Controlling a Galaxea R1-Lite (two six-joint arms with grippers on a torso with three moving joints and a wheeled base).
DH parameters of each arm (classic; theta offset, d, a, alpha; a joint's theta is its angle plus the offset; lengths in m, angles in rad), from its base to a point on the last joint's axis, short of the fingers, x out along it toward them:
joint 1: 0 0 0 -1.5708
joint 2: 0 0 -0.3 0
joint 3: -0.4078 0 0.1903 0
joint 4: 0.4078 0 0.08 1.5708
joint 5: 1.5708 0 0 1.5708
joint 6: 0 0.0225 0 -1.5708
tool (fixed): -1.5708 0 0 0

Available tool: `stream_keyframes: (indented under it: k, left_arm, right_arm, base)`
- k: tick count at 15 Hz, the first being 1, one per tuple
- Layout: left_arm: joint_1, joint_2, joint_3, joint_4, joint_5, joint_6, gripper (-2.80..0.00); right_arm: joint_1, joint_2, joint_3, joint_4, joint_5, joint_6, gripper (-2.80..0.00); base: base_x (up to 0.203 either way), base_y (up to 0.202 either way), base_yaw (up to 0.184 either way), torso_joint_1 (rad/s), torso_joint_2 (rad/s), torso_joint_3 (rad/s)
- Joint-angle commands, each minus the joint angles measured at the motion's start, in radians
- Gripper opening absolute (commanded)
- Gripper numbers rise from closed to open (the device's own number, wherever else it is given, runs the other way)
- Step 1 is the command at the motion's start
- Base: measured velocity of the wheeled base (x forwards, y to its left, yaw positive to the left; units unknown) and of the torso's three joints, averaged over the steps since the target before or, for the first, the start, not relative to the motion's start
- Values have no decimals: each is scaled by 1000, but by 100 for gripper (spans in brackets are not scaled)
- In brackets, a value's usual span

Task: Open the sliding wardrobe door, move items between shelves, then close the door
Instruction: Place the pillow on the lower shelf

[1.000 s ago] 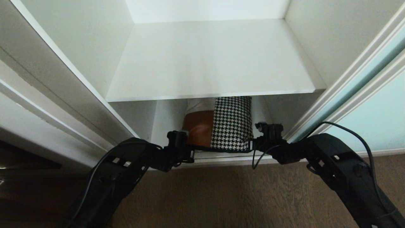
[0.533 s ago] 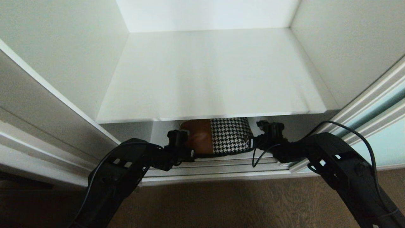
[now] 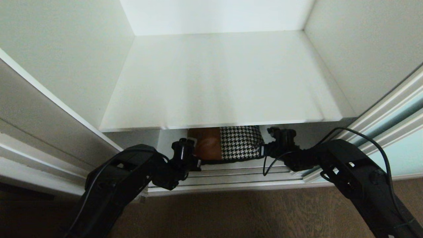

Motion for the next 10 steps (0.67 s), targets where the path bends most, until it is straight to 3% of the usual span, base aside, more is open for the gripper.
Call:
stream_keyframes:
  k: [1,10]
  left_arm:
    - [-4,-43,27,-8,12,-21,-280]
    - [-6,-63,62,-3,6,-69,-280]
  right_arm:
    - [1,4,1,0,1,0,-280]
    - [4,10,1,-2,1,3,-280]
  base:
    - [0,0,0,0,0,0]
    - [0,0,0,0,0,0]
